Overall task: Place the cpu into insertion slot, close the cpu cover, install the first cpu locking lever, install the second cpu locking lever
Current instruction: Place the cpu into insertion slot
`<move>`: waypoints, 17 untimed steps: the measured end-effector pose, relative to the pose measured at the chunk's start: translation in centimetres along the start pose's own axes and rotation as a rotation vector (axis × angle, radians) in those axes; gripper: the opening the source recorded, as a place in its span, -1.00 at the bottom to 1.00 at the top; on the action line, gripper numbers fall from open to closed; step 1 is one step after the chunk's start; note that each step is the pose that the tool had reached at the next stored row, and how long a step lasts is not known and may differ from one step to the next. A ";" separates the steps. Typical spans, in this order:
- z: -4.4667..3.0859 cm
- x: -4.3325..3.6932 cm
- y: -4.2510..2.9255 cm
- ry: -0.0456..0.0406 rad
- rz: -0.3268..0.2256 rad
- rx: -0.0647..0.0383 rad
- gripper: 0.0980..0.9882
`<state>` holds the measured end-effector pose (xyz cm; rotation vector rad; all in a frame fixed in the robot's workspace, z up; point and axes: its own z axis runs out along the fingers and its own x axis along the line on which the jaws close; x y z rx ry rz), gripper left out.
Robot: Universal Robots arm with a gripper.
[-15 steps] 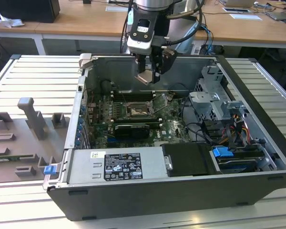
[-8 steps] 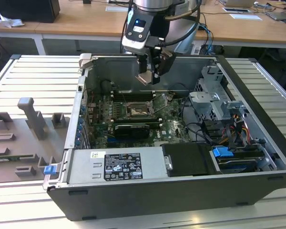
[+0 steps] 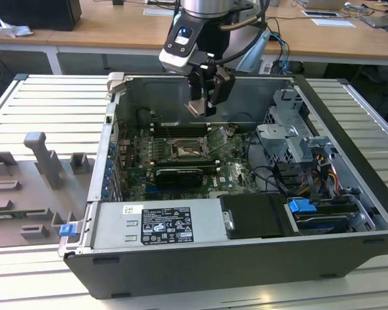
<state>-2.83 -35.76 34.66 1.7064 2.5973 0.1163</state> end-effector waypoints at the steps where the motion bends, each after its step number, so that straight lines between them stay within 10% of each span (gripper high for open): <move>1: 0.02 0.00 0.00 -0.0010 0.012 0.000 -0.01; 17: 0.29 0.00 -0.02 -0.0221 0.229 -0.002 -0.01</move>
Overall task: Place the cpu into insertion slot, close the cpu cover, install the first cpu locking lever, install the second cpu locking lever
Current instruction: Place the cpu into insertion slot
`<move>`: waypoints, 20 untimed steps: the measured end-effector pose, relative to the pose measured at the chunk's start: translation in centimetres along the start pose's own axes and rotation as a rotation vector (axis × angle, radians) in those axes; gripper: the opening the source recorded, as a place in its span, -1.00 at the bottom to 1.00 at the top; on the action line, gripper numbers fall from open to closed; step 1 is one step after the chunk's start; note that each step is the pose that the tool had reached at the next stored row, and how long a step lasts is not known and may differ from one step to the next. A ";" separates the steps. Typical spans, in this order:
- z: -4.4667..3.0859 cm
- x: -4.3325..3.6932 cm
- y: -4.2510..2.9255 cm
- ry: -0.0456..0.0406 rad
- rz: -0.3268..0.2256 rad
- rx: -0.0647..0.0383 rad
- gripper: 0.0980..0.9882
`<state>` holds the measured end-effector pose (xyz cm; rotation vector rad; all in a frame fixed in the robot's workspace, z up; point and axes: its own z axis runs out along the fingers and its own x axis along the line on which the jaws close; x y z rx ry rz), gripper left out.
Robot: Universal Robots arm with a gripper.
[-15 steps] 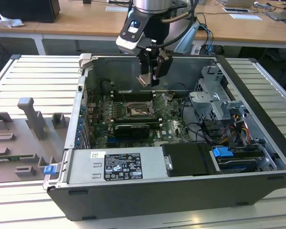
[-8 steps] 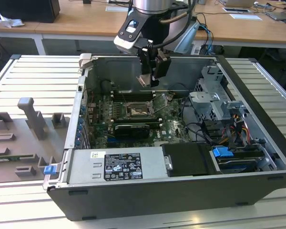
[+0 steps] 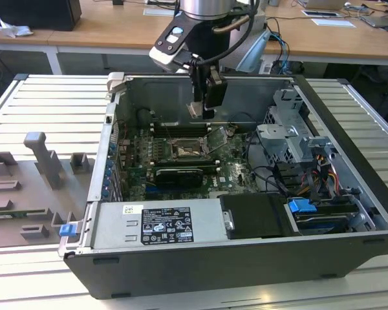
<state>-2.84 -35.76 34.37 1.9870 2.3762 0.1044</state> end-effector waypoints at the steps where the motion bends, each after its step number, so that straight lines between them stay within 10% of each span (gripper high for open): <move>1: 0.01 0.00 0.00 -0.0013 0.016 0.000 -0.01; 20: 0.22 0.02 -0.01 -0.0187 0.222 -0.002 -0.01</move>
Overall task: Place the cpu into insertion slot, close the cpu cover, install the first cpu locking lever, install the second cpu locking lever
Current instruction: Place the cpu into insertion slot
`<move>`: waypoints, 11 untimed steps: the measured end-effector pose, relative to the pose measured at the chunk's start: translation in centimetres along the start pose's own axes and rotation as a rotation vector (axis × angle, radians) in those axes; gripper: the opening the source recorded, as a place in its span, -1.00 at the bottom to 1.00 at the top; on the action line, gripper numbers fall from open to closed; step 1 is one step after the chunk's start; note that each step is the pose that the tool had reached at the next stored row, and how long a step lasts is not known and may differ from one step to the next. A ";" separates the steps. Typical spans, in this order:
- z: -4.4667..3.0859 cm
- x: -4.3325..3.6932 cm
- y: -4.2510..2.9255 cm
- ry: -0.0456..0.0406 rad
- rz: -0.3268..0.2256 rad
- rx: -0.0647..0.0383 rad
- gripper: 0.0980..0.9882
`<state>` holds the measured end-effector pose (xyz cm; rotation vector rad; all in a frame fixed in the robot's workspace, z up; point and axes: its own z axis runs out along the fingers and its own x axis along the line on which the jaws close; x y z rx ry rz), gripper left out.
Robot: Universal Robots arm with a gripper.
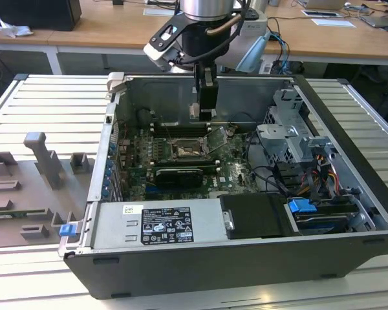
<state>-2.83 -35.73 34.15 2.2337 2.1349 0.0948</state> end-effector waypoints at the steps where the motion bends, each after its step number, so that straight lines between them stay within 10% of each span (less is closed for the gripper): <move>1: 0.01 0.00 0.00 -0.0005 0.007 0.000 -0.01; 11: 0.22 0.05 -0.02 -0.0118 0.128 -0.001 -0.01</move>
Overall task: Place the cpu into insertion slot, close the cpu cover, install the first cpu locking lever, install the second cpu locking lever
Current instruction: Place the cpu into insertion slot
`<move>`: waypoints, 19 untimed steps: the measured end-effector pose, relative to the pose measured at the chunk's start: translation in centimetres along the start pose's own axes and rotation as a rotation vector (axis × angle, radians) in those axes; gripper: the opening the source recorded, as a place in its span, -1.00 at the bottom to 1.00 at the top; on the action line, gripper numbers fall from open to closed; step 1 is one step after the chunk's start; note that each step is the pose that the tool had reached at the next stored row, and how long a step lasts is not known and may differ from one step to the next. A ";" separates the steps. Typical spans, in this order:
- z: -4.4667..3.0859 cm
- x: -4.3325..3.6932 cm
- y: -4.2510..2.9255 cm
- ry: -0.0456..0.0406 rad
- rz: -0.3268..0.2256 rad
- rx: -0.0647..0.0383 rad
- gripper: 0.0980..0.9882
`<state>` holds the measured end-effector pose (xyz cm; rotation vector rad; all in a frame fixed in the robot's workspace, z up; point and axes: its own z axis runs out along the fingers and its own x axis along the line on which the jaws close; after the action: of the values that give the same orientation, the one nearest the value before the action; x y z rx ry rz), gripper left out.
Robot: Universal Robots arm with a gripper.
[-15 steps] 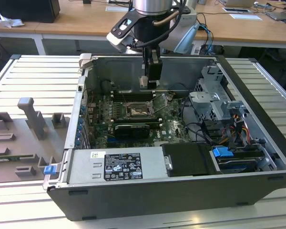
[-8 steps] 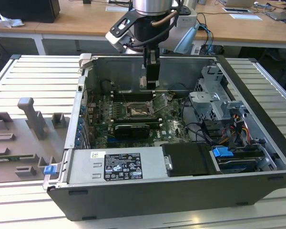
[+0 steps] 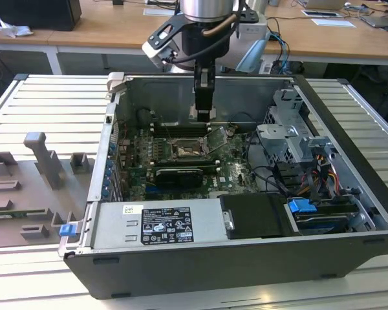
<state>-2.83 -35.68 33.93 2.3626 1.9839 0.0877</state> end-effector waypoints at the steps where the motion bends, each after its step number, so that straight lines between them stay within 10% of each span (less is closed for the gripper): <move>1: 0.05 0.00 0.00 -0.0007 0.007 0.000 -0.01; 10: 0.54 -0.01 -0.05 0.0110 -0.141 0.001 -0.01; 19: 1.12 0.01 -0.09 0.0159 -0.172 0.006 -0.01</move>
<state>-2.83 -35.66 32.81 2.1898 2.1870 0.0932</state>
